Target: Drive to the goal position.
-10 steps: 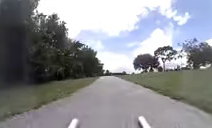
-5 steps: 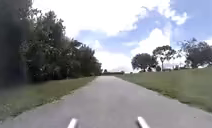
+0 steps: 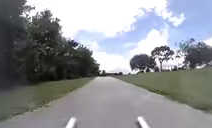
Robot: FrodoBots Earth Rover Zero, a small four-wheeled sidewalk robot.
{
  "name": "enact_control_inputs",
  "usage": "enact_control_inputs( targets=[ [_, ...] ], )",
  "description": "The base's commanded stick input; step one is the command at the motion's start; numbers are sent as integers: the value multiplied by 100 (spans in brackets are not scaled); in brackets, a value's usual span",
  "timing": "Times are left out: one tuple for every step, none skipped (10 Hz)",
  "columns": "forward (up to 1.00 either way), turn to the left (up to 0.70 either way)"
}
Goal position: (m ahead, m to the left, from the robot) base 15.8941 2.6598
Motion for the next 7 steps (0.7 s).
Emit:
enact_control_inputs(
  targets=[
    [70, 0],
    [70, 0],
    [70, 0],
    [70, 0],
    [70, 0],
    [70, 0],
    [70, 0]
  ],
)
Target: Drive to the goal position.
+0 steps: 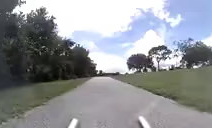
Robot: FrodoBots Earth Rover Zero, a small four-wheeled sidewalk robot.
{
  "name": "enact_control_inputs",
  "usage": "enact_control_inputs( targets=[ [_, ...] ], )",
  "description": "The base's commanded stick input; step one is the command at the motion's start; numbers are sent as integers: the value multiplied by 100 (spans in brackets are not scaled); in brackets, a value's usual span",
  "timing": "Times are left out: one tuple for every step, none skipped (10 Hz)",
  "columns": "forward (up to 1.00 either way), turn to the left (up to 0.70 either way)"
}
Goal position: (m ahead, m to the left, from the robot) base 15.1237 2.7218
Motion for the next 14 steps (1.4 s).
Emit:
enact_control_inputs(
  targets=[
    [70, 0],
    [70, 0],
    [70, 0],
    [70, 0],
    [70, 0],
    [70, 3],
    [70, 34],
    [70, 35],
    [70, 35],
    [70, 35],
    [70, 35],
    [70, 35],
    [70, 35],
    [70, 35]
  ],
)
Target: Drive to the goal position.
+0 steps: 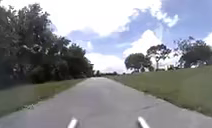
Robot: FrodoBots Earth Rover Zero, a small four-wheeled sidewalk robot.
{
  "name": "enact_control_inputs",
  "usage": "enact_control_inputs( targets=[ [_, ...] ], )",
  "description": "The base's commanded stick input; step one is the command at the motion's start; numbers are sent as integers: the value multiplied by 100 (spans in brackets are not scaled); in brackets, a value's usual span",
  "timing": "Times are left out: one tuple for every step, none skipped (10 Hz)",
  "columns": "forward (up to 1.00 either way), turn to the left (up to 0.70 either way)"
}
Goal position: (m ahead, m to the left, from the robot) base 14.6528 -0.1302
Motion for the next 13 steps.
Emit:
enact_control_inputs(
  targets=[
    [70, 28],
    [70, 5],
    [70, 0],
    [70, 0],
    [70, 0],
    [70, 0],
    [70, 0],
    [70, 0],
    [70, 0],
    [70, 0],
    [70, 0],
    [70, 0],
    [70, 0]
  ],
)
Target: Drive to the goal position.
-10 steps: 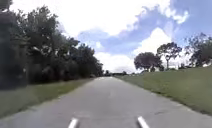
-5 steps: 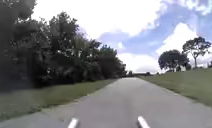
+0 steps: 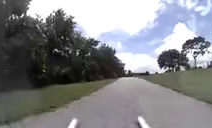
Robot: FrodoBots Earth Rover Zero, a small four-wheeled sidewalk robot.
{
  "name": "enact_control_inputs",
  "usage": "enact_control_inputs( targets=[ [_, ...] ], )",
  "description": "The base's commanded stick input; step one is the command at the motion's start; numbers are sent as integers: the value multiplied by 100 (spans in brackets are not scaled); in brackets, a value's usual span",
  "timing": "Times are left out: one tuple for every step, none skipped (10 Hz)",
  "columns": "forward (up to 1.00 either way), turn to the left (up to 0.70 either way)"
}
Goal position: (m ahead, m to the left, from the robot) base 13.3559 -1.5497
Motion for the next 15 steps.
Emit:
enact_control_inputs(
  targets=[
    [70, 0],
    [70, 0],
    [70, 0],
    [70, 0],
    [70, 0],
    [70, 0],
    [70, 0],
    [70, 0],
    [70, 0],
    [70, 0],
    [70, 0],
    [70, 0],
    [70, 0],
    [70, 0],
    [70, 0]
  ],
)
